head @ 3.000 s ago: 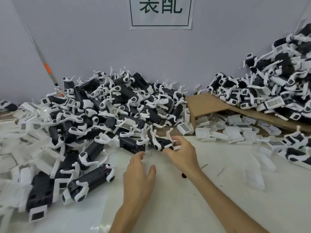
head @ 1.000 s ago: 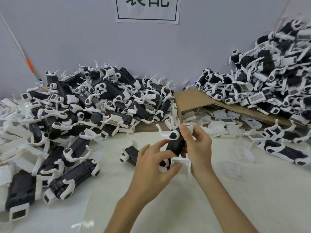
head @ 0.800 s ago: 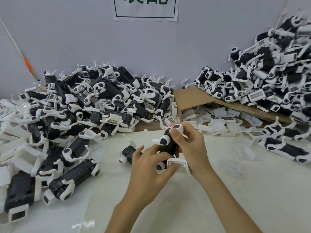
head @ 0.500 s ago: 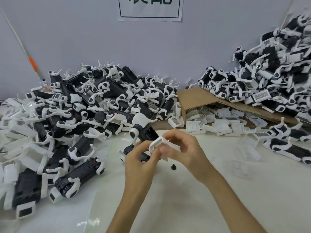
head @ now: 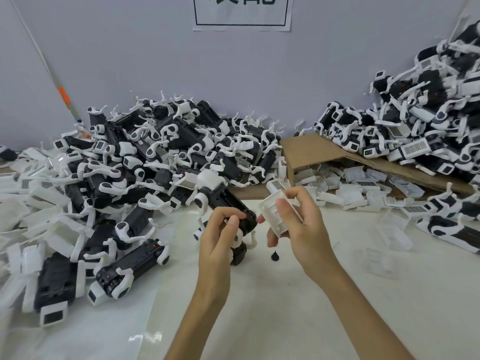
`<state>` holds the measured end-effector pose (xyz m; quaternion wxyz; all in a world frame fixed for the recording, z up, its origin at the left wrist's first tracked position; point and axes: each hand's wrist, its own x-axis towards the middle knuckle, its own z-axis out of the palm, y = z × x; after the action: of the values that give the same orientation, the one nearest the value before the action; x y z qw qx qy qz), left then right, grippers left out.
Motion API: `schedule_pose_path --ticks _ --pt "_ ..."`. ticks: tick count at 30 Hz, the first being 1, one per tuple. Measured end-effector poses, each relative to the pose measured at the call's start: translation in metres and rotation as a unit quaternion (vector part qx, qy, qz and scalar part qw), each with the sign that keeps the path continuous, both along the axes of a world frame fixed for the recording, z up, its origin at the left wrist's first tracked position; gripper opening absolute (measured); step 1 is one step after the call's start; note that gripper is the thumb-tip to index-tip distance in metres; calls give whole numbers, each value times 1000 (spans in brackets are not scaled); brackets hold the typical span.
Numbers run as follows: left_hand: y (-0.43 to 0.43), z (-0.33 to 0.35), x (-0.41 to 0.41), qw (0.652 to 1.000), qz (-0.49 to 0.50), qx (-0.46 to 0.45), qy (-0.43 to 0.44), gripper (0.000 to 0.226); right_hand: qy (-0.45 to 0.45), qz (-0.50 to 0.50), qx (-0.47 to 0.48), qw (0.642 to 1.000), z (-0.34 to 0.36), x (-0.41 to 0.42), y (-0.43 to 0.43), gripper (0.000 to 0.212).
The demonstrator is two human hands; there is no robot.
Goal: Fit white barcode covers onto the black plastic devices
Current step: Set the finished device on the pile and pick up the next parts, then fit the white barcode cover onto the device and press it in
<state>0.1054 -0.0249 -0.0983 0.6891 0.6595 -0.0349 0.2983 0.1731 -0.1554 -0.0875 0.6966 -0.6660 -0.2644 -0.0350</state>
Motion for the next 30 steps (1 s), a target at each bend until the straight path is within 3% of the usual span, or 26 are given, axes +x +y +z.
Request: schedule_pose_path --ticks 2,8,19,25,30 --pt "1 -1 1 1000 19 -10 21 15 18 -25 14 999 0 5 -4 9" --pt "-4 -4 -2 1000 -11 13 9 9 42 58 11 997 -1 5 -4 39" --pt "-5 -6 -3 999 -20 30 28 17 -99 -63 -40 992 -3 -3 4 48" --pt "-2 -9 1 999 9 7 51 15 -150 -105 -135 974 -5 -1 -1 54" --pt "0 -11 2 999 1 -20 46 17 -196 -82 -123 969 -1 -1 -2 57"
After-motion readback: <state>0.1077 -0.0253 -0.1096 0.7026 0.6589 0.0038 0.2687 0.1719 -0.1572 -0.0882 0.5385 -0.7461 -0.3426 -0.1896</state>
